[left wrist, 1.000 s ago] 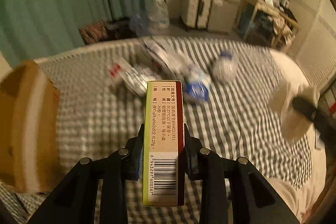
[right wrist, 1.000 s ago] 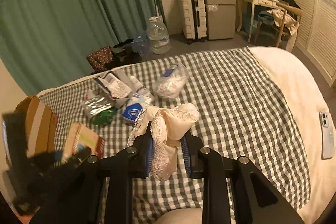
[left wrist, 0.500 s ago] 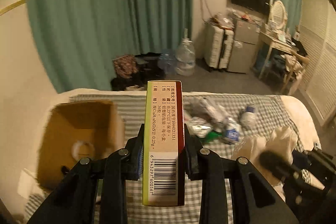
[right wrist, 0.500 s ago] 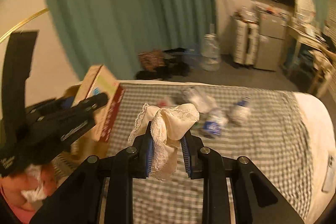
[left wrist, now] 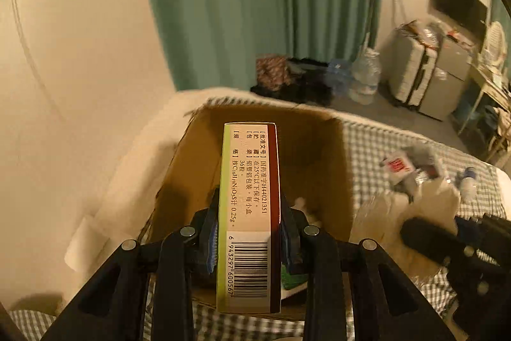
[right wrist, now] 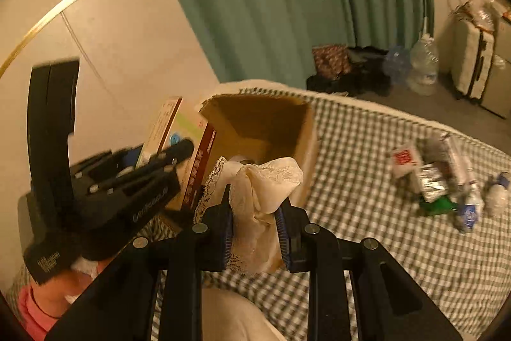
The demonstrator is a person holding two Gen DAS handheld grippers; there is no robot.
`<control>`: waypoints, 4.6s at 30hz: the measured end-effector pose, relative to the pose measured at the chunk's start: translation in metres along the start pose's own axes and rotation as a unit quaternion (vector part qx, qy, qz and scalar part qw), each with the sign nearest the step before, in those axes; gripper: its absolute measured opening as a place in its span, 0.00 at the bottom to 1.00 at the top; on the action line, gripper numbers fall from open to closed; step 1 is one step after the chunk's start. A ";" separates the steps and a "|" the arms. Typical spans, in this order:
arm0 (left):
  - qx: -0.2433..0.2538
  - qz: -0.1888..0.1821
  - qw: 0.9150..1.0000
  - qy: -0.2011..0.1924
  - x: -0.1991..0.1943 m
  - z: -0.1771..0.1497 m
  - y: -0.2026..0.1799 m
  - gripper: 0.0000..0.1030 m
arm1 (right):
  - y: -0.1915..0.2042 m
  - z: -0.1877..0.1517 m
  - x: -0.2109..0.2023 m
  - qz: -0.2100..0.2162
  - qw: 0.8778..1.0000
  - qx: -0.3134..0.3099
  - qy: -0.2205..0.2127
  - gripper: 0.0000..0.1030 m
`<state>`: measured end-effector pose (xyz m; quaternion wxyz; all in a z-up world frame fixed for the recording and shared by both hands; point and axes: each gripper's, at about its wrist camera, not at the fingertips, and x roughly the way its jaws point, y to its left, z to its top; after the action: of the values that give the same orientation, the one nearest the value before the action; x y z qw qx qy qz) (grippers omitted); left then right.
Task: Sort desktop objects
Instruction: 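Carry gloves and capsule box over the cardboard box and open the left gripper inside, then open the right gripper over the box while the left gripper withdraws to the bedspread, then grasp the blue Vinda tissue pack with the right gripper while the left grasps the silver blister pack, then carry tissue pack and blister pack into the cardboard box and open both grippers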
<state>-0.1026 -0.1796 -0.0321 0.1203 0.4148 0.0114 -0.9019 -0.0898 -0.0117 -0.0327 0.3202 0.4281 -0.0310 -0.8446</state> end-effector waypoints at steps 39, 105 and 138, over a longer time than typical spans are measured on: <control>-0.019 0.023 1.000 -0.002 0.009 -0.020 -0.036 1.00 | -0.085 0.003 -0.038 -0.125 0.983 0.085 -0.100 0.95; 0.351 -0.164 0.922 0.025 0.143 -0.024 -0.354 0.69 | -0.392 -0.095 0.010 -0.207 0.931 0.300 -0.006 0.57; 0.108 -0.167 0.979 -0.042 -0.039 0.000 -0.109 0.69 | -0.129 -0.065 -0.109 -0.181 0.977 0.093 -0.063 0.57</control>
<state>-0.1028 -0.0658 -0.0108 -0.0771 0.3796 -0.0223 -0.9217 -0.0610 0.1670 -0.0398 0.1184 0.4004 -0.0521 -0.9072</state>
